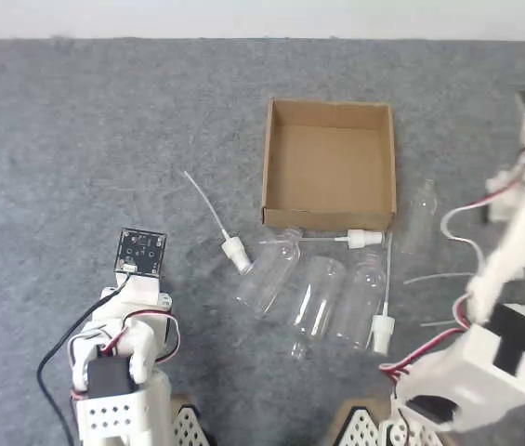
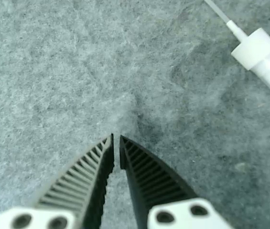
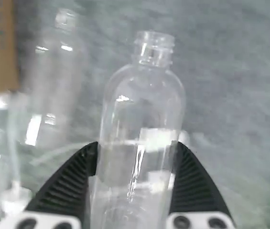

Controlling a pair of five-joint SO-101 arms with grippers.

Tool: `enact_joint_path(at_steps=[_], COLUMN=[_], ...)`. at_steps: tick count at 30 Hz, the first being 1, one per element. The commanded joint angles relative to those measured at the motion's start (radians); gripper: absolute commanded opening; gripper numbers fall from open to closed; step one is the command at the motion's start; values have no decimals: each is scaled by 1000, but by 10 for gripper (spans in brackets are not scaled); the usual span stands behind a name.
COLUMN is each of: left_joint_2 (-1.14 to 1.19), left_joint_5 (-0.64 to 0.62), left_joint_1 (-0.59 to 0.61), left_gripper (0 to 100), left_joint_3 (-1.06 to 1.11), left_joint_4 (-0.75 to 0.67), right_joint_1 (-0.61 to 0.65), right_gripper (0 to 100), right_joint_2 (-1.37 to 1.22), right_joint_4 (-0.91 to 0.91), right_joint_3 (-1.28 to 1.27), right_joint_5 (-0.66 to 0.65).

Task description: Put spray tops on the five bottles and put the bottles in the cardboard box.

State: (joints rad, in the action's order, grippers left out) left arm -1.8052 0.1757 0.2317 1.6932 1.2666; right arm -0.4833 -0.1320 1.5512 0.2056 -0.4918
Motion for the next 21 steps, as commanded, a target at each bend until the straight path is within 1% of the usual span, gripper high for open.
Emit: enact_joint_path(at_steps=[1, 4, 6, 8, 10, 11, 12, 14, 15, 17, 19, 21], left_joint_2=[-21, -21, -21, -21, -21, -21, -21, -21, -20, -17, 17, 101], left_joint_5=[8, 6, 11, 11, 12, 31, 80, 239, 293, 310, 311, 321], left_joint_1=[-5, -11, -40, -78, -71, -60, -51, -58, -69, -83, -84, -91], left_gripper=[13, 13, 13, 13, 13, 13, 13, 13, 13, 17, 46, 88], left_joint_3=[-8, -8, -8, -8, -8, -8, -12, -45, -76, -147, -243, -351], left_joint_4=[2, -5, -8, -48, -117, -155, -192, -222, -222, -213, -192, -176], right_joint_1=[-159, -240, -288, -331, -360, -374, -386, -410, -421, -438, -447, -449], right_gripper=[48, 48, 49, 49, 50, 50, 50, 50, 50, 50, 50, 52], right_joint_2=[2, -2, -5, -12, -22, -27, -31, -39, -42, -42, -42, -41], right_joint_4=[13, -15, -53, -99, -136, -150, -160, -173, -173, -173, -173, -171], right_joint_3=[69, 46, 18, -25, -60, -74, -86, -100, -101, -103, -103, -103], right_joint_5=[-153, -224, -252, -272, -296, -308, -319, -341, -356, -384, -394, -394])
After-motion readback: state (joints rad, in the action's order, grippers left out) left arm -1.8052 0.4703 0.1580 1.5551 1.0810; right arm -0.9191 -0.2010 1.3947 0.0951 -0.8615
